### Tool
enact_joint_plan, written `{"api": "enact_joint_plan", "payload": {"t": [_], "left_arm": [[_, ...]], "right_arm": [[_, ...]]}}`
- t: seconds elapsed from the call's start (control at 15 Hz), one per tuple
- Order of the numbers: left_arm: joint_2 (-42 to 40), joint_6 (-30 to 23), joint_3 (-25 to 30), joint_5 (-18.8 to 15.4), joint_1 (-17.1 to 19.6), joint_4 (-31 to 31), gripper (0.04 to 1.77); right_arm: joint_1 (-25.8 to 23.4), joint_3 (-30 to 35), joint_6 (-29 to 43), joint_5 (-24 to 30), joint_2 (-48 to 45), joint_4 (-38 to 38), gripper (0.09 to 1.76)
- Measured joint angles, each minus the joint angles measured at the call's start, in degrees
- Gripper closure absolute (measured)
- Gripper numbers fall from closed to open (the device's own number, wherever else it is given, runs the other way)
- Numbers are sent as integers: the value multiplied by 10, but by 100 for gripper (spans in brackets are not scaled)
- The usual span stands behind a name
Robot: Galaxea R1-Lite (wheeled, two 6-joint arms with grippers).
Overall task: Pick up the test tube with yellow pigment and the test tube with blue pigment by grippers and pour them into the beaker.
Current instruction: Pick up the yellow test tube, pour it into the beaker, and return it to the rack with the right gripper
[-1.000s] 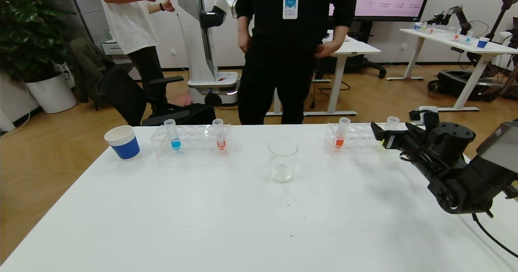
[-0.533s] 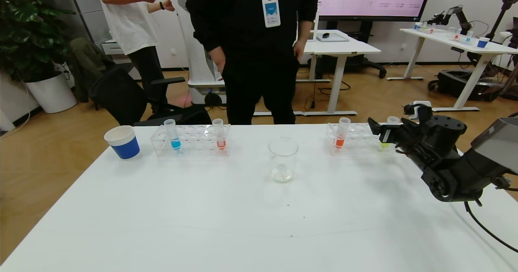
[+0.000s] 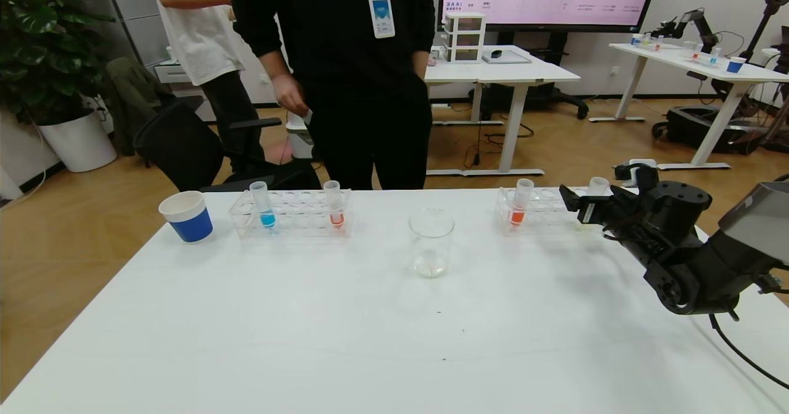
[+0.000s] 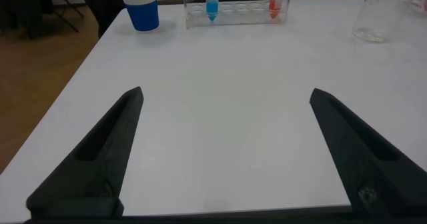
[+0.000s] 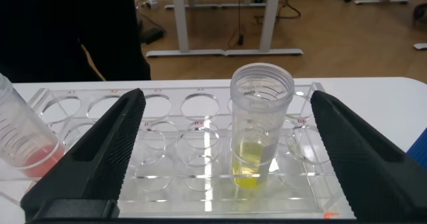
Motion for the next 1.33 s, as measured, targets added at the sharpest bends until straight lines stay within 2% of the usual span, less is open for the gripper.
{"api": "enact_joint_plan", "payload": {"t": [0.07, 0.13, 0.2, 0.27, 0.33, 0.47, 0.8, 1.13, 1.33], "left_arm": [[0, 0, 0, 0, 0, 0, 7], [0, 0, 0, 0, 0, 0, 7], [0, 0, 0, 0, 0, 0, 7], [0, 0, 0, 0, 0, 0, 7], [0, 0, 0, 0, 0, 0, 7], [0, 0, 0, 0, 0, 0, 7], [0, 0, 0, 0, 0, 0, 7], [0, 0, 0, 0, 0, 0, 7], [0, 0, 0, 0, 0, 0, 7]], "right_arm": [[0, 1, 0, -1, 0, -1, 31], [0, 3, 0, -1, -1, -4, 62], [-1, 7, -1, -3, -4, -5, 110], [-1, 10, -2, -3, -7, -6, 144], [0, 14, -3, -2, -11, -6, 154], [2, 18, -2, -2, -18, -5, 130], [0, 16, -4, 1, -36, -6, 132], [-1, 3, -10, 2, -85, 51, 132], [-1, -1, -10, 1, -99, 53, 132]]}}
